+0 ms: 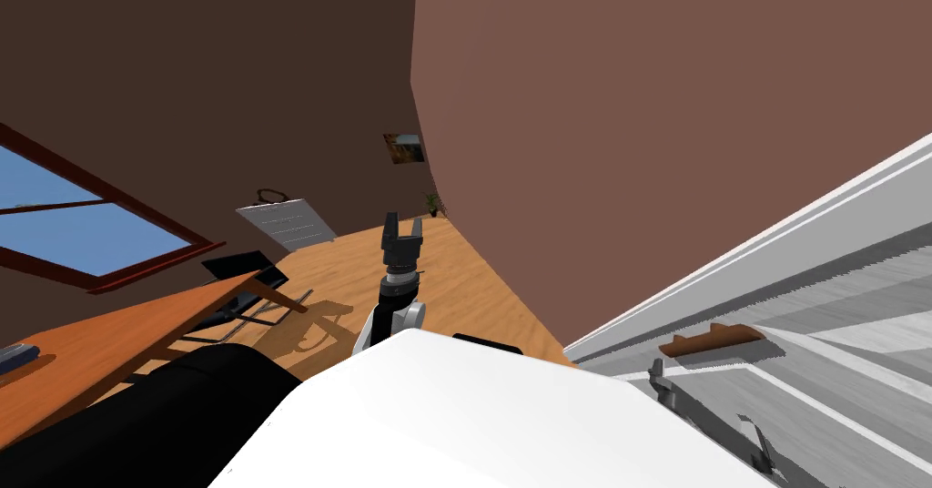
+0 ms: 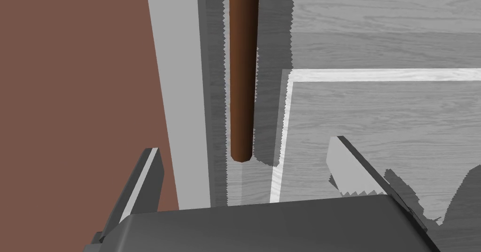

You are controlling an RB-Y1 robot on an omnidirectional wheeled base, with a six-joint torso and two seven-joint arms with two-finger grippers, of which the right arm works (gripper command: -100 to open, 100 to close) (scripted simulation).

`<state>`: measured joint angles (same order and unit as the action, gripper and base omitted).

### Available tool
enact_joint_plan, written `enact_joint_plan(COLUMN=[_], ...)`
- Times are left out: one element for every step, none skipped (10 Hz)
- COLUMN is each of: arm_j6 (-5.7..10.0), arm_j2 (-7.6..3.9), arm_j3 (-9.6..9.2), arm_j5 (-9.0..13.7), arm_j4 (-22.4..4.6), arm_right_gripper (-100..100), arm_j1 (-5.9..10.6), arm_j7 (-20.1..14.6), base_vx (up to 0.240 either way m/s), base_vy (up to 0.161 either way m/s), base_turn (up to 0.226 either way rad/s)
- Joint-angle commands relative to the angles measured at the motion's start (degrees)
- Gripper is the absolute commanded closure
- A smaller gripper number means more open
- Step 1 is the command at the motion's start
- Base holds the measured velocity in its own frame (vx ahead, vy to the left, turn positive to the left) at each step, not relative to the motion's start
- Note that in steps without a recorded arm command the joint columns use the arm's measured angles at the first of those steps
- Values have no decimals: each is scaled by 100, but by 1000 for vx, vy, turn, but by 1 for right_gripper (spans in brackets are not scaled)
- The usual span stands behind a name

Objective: Pull the door open

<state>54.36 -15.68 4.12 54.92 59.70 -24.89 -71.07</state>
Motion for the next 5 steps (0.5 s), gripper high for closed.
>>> enact_joint_plan(arm_j6=[60, 95, 64, 126, 147], arm_j2=[-31, -48, -28, -124, -162], arm_j3=[7, 11, 9, -55, -81], arm_j5=[148, 231, 177, 131, 109], arm_j4=[-149, -247, -162, -323, -385], arm_right_gripper=[-100, -100, -100, -100, -100], arm_j1=[-15, -12, -22, 3, 12], arm_j7=[-164, -249, -171, -371, -444], base_vx=[77, 79, 34, 130, 180], base_vy=[-66, -70, -33, -76, -80], base_turn=[119, 95, 21, -116, -89])
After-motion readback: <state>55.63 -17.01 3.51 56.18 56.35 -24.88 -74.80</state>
